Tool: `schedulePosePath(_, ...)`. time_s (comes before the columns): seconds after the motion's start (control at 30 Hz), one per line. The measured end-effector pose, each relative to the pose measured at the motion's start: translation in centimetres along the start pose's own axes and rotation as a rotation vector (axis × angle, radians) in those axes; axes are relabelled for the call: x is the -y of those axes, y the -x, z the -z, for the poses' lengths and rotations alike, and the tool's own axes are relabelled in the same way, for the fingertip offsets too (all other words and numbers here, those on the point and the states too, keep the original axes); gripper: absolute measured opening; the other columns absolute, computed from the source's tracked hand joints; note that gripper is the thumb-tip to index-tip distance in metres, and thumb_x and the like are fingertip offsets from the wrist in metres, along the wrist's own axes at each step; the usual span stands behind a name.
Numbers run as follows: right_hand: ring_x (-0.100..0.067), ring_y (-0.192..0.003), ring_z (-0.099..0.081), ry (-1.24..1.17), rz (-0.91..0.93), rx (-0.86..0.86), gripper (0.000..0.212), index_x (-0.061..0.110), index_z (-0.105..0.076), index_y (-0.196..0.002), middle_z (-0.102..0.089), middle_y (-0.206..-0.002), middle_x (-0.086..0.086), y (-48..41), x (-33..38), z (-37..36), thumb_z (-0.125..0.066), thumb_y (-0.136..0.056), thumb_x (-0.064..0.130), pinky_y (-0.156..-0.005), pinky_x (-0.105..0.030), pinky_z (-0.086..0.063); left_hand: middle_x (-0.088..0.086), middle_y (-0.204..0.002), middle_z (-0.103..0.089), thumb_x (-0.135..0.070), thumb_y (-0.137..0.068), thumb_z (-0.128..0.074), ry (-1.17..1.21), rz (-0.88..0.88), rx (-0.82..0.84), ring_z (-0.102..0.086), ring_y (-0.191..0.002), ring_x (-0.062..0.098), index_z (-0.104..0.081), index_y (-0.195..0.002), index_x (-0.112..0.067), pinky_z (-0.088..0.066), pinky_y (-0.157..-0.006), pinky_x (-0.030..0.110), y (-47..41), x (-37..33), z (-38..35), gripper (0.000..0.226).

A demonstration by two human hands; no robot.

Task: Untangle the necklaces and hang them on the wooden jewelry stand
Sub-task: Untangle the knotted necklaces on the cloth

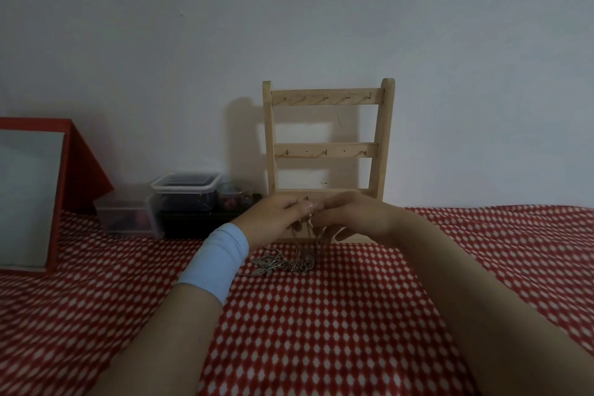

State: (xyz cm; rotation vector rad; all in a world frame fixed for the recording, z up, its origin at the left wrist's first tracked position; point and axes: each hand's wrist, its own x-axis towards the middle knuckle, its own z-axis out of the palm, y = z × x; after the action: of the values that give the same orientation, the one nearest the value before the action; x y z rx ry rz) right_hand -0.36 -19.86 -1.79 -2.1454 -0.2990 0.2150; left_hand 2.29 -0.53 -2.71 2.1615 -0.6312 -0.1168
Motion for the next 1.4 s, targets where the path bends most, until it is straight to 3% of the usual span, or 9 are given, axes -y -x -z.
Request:
schedulePosePath(0.13, -0.017, -0.104, -0.071, 0.011, 0.014, 0.035, 0.018, 0.026, -0.075, -0.105, -0.078, -0.108, 0.002, 0.4, -0.2, 0.5, -0.057, -0.101, 0.028, -0.098, -0.038, -0.05, -0.013, -0.126, -0.054, -0.055, -0.098, -0.038, 0.118, 0.061, 0.046, -0.048, -0.122, 0.009, -0.059, -0.132, -0.026, -0.031, -0.105, 0.028, 0.1, 0.6, -0.8, 0.049)
schedulePosePath(0.27, -0.028, -0.107, -0.069, -0.036, -0.015, 0.1, 0.025, 0.012, -0.072, -0.105, -0.074, -0.111, -0.01, -0.1, -0.7, 0.4, -0.05, -0.104, 0.024, -0.102, -0.044, -0.054, -0.001, -0.133, -0.062, -0.073, -0.084, -0.046, 0.233, 0.137, 0.106, -0.054, -0.125, 0.018, -0.067, -0.124, -0.028, -0.033, -0.114, 0.041, -0.1, 1.4, -1.3, 0.063)
schedulePosePath(0.4, -0.018, -0.086, -0.066, -0.101, -0.016, 0.137, 0.031, 0.01, -0.068, -0.095, -0.07, -0.091, -0.004, -0.2, -0.7, -0.3, -0.041, -0.106, 0.024, -0.083, -0.032, -0.056, 0.008, -0.094, -0.072, -0.029, -0.094, -0.05, 0.498, 0.102, 0.217, -0.065, -0.097, 0.025, -0.071, -0.095, -0.003, -0.045, -0.099, 0.037, -0.2, 1.4, -1.4, 0.033)
schedulePosePath(0.5, -0.018, -0.074, -0.065, -0.154, 0.016, 0.112, 0.03, 0.012, -0.066, -0.082, -0.065, -0.075, -0.003, 0.1, -1.0, 0.3, -0.051, -0.105, 0.025, -0.08, -0.033, -0.053, 0.006, -0.07, -0.064, -0.003, -0.094, -0.05, 0.519, 0.071, 0.162, -0.062, -0.074, 0.023, -0.062, -0.082, -0.004, -0.05, -0.077, 0.031, 0.0, 1.3, -1.0, 0.018)
schedulePosePath(0.7, -0.008, -0.059, -0.059, 0.039, 0.042, -0.049, 0.004, 0.011, -0.068, -0.095, -0.064, -0.079, -0.001, -0.1, -1.5, 0.7, -0.068, -0.096, 0.014, -0.056, -0.022, -0.05, 0.003, -0.074, -0.068, -0.012, -0.097, -0.055, 0.383, 0.068, 0.115, -0.061, -0.06, 0.02, -0.059, -0.095, -0.009, -0.054, -0.063, 0.029, -0.2, 1.6, -0.6, 0.005)
schedulePosePath(0.87, 0.005, -0.046, -0.052, 0.091, 0.042, -0.16, 0.011, 0.008, -0.066, -0.104, -0.066, -0.097, -0.01, -0.9, -2.2, 0.1, -0.063, -0.096, 0.001, -0.049, -0.012, -0.044, 0.003, -0.083, -0.073, -0.02, -0.098, -0.056, 0.282, 0.063, 0.076, -0.056, -0.052, 0.016, -0.06, -0.1, -0.011, -0.052, -0.053, 0.026, -0.1, 0.9, -0.5, 0.01)
schedulePosePath(1.07, -0.012, -0.079, -0.068, 0.244, -0.025, -0.117, 0.017, 0.018, -0.067, -0.098, -0.07, -0.105, -0.003, -1.2, -2.0, 0.1, -0.074, -0.089, 0.005, -0.058, -0.013, -0.053, 0.004, -0.091, -0.073, -0.015, -0.095, -0.059, 0.172, 0.107, 0.039, -0.057, -0.043, 0.015, -0.059, -0.095, -0.013, -0.05, -0.046, 0.022, -0.1, 0.6, -0.8, 0.002)
schedulePosePath(1.2, -0.011, -0.076, -0.072, 0.405, -0.226, 0.174, 0.028, 0.025, -0.07, -0.12, -0.071, -0.115, 0.003, -0.6, -1.3, 0.6, -0.071, -0.093, 0.032, -0.063, -0.022, -0.056, 0.003, -0.098, -0.07, -0.012, -0.09, -0.066, 0.065, 0.1, 0.078, -0.07, -0.066, 0.022, -0.067, -0.098, -0.018, -0.056, -0.065, 0.02, 0.0, 1.1, -1.5, 0.01)
schedulePosePath(1.4, -0.012, -0.096, -0.073, 0.485, -0.25, 0.108, 0.018, 0.024, -0.078, -0.108, -0.079, -0.098, 0.009, 0.2, -0.8, 1.6, -0.072, -0.092, 0.029, -0.083, -0.028, -0.055, 0.008, -0.111, -0.068, 0.002, -0.088, -0.064, 0.119, 0.157, 0.194, -0.071, -0.08, 0.018, -0.061, -0.113, -0.014, -0.059, -0.075, 0.026, 0.2, 1.2, -0.4, 0.03)
